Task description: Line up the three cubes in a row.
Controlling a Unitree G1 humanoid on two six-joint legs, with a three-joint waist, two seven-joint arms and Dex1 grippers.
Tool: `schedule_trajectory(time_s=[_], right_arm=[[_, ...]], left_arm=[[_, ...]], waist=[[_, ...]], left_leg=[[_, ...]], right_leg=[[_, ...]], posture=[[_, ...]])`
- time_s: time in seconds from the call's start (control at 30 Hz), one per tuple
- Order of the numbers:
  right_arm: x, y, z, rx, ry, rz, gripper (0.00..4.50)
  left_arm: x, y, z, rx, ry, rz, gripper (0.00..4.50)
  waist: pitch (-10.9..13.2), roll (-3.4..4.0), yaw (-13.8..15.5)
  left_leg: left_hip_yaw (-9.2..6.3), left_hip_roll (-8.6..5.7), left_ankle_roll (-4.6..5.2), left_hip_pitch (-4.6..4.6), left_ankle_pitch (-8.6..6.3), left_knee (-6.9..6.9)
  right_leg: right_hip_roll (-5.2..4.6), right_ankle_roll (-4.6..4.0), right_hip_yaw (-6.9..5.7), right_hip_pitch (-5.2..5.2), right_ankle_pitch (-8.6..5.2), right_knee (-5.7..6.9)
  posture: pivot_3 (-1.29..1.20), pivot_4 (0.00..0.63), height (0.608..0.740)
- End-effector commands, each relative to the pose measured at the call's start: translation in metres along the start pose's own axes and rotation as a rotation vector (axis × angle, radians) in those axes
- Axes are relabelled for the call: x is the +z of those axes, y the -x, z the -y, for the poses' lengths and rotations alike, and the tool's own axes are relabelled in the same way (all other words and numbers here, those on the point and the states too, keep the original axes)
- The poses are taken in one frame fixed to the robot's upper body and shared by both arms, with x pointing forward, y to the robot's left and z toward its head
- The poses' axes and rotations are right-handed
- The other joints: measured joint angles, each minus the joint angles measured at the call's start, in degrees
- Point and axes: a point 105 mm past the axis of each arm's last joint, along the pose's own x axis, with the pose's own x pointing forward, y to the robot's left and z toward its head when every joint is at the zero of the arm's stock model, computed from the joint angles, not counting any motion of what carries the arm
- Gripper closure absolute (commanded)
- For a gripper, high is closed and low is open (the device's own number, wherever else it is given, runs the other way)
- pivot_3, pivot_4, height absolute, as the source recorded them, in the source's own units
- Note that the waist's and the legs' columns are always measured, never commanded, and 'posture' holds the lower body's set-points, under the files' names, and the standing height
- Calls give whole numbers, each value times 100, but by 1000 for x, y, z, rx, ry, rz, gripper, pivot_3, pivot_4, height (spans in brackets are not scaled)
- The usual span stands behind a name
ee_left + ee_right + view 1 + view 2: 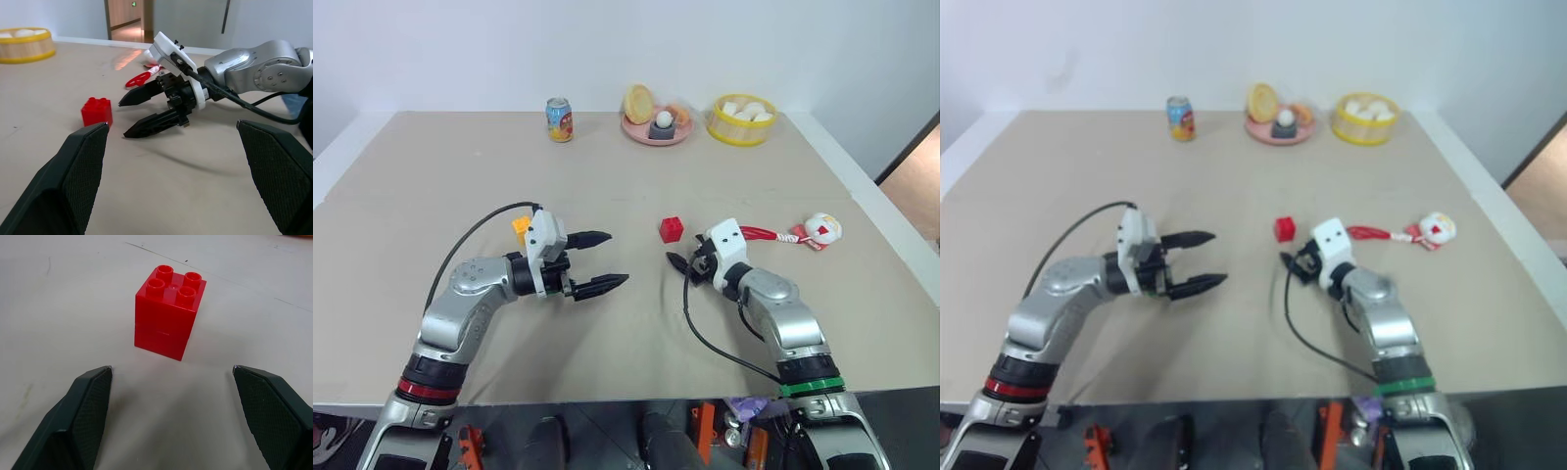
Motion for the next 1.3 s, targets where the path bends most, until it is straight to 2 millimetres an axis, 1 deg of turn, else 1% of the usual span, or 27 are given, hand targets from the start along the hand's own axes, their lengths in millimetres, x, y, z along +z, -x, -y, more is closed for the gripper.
schedule_trajectory(time_s=[0.03,0.13,0.3,0.67,0.7,0.83,0.87,0.97,1.1,1.17,1.23,1.3], right_arm=[[14,-7,-3,-4,-8,50,424],[16,-11,-8,7,-15,52,424],[18,-17,-10,3,-16,56,424],[27,-28,6,-73,-2,74,424],[28,-29,6,-72,-5,77,668],[29,-28,7,-56,9,86,1919],[29,-28,7,-55,12,87,2370],[28,-28,9,-61,12,83,3277],[28,-28,13,-72,28,76,3277],[31,-26,14,-58,44,92,3277],[37,-22,17,-27,63,115,3277],[45,-10,16,86,85,152,3277]], left_arm=[[5,-2,-4,33,-54,21,151],[4,-2,-7,56,-63,24,151],[4,-2,-8,75,-62,33,151],[8,-1,-6,124,-46,72,151],[9,0,-6,128,-45,75,151],[10,2,-7,144,-44,78,151],[10,3,-8,148,-44,78,151],[11,4,-9,157,-46,79,151],[15,8,-12,170,-54,84,151],[17,12,-11,167,-52,88,151],[19,18,-10,158,-35,91,151],[18,24,-7,133,-29,70,151]], waist=[[0,0,0],[0,0,0],[0,0,2],[0,0,1],[0,0,1],[0,0,1],[0,0,1],[0,0,1],[0,0,0],[0,0,0],[0,1,0],[1,1,0]], left_leg=[[-1,0,0,0,0,0],[-1,0,0,-1,0,-2],[0,0,0,-3,0,-3],[-2,0,0,-3,0,-4],[-2,0,0,-3,0,-4],[-2,0,0,-3,0,-7],[-2,0,0,-3,0,-7],[-2,0,0,-2,0,-7],[-2,0,0,-2,0,-7],[-2,0,0,-2,0,-7],[-1,0,0,-3,0,-7],[-1,0,-1,-4,-1,-8]], right_leg=[[0,0,0,0,0,0],[0,1,-1,-1,-1,0],[0,3,0,-1,-3,0],[0,3,0,-1,-3,0],[0,3,0,-2,-3,0],[0,3,0,-2,-4,0],[0,3,-1,-2,-4,0],[0,3,0,-2,-5,0],[0,3,0,-2,-4,0],[0,3,-1,-2,-4,0],[0,3,0,-3,-5,-1],[-1,4,0,-3,-8,-1]], posture=[[0,150,740],[0,150,740],[0,150,740],[0,150,740],[0,150,740],[0,150,740],[0,150,740],[0,150,740],[0,150,740],[0,150,740],[0,150,740],[0,150,740]])
